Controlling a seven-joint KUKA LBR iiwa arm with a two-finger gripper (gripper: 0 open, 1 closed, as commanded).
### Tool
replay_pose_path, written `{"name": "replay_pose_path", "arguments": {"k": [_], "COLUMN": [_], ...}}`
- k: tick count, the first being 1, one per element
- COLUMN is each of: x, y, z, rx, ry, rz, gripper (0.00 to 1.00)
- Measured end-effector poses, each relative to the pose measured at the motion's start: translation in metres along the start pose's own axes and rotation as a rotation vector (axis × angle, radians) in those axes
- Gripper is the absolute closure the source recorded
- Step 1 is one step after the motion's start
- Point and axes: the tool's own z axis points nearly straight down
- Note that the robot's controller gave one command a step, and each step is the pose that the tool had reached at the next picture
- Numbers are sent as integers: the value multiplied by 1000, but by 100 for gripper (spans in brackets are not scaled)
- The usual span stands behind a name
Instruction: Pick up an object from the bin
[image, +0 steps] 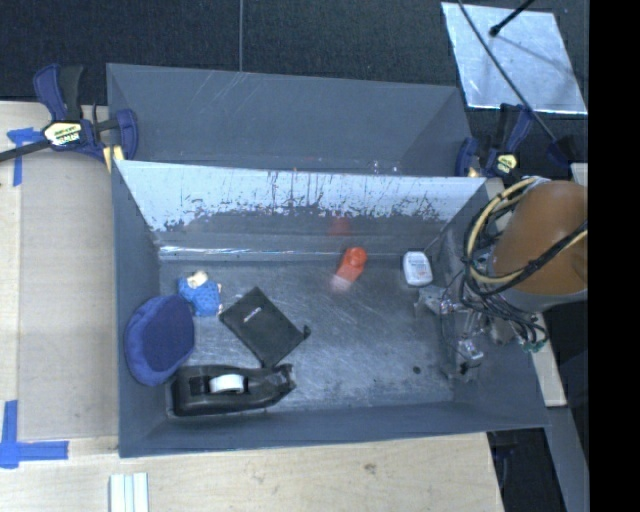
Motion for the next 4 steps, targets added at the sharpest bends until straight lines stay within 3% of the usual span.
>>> {"name": "replay_pose_path", "arguments": {"k": [1,2,3,4], "x": [-92,-125,-133,-135], "y": [9,106,125,125], "z": [-11,-1,0,-1], "rx": [4,0,3,3], "ry": [-9,-6,-1,-6], "rz": [7,98,292,290], "gripper": [0,0,0,100]}}
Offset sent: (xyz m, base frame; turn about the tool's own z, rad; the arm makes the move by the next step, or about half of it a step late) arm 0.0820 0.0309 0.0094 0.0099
